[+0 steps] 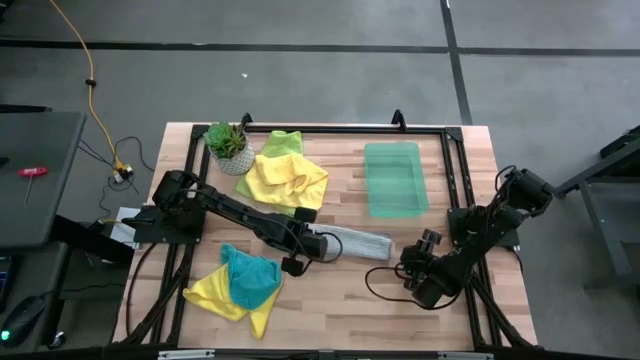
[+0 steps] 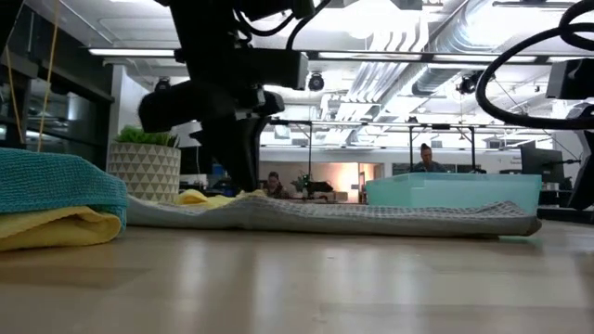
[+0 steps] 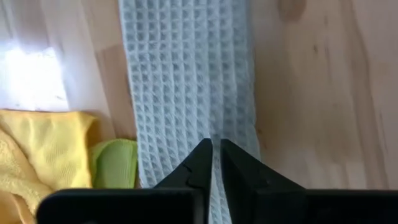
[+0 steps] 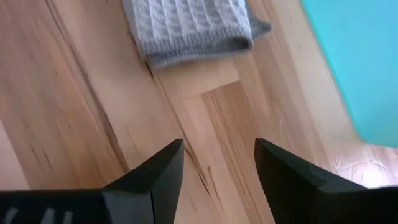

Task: Fold microfiber towels
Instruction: Fold the gray microfiber cloth

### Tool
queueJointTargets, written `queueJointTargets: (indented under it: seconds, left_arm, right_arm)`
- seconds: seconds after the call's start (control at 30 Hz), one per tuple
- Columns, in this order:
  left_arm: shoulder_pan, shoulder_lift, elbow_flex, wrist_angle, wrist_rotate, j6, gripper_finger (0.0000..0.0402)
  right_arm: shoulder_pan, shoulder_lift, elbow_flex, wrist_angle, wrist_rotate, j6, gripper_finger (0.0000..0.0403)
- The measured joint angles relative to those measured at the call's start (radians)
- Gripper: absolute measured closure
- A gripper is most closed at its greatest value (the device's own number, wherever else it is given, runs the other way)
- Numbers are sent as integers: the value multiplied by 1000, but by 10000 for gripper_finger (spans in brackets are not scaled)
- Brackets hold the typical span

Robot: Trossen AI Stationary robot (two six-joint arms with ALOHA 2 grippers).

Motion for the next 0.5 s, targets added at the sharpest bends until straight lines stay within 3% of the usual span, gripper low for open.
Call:
queueJointTargets:
  seconds: [0.23,0.5]
  left_arm:
    - [-2,-3,0,-40,4,1,320]
    - [-2,-126,-10,0,13,-25,286]
  right_arm:
    - [45,0,0,-20,-26,40,215]
    - [116,0,0,-52,-16,160,215]
